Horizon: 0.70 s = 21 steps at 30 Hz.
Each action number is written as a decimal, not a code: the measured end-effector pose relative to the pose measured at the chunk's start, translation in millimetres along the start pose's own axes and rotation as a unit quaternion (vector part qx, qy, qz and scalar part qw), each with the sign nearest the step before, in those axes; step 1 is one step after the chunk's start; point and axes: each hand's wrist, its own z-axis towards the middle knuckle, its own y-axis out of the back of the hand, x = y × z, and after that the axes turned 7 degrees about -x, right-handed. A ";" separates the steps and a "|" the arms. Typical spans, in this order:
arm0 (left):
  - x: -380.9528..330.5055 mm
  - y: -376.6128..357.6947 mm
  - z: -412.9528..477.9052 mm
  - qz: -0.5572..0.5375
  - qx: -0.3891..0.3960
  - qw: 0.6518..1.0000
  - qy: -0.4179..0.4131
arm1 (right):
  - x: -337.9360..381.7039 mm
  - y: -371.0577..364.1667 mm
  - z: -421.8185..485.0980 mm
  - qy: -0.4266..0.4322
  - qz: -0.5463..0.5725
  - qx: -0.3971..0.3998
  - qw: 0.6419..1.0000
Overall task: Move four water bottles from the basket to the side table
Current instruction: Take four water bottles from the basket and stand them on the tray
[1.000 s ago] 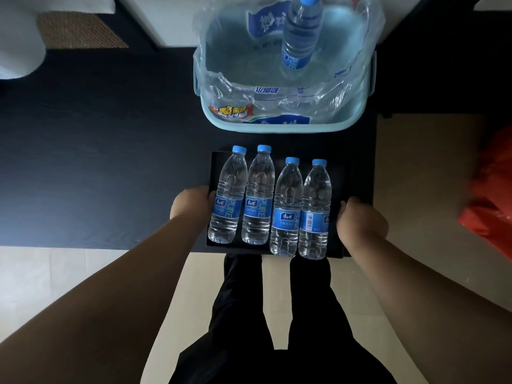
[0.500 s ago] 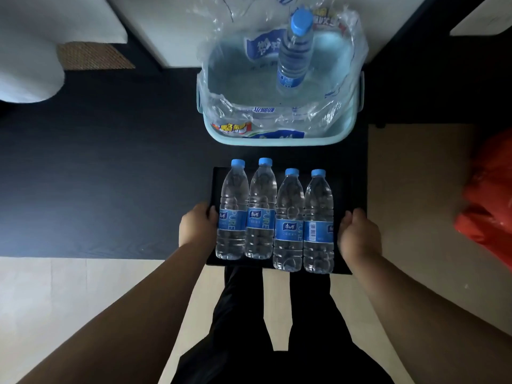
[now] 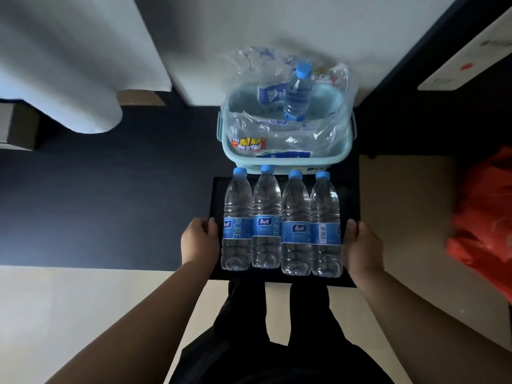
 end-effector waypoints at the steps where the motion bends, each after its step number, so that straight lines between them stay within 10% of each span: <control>1: -0.1 4.3 -2.0 -0.004 0.001 1.000 0.003 | 2.3 2.8 -3.8 0.003 0.002 -0.003 1.000; 21: -16.7 89.1 2.2 -0.075 -0.005 0.997 -0.032 | 58.1 36.9 -38.4 0.020 0.055 -0.032 0.998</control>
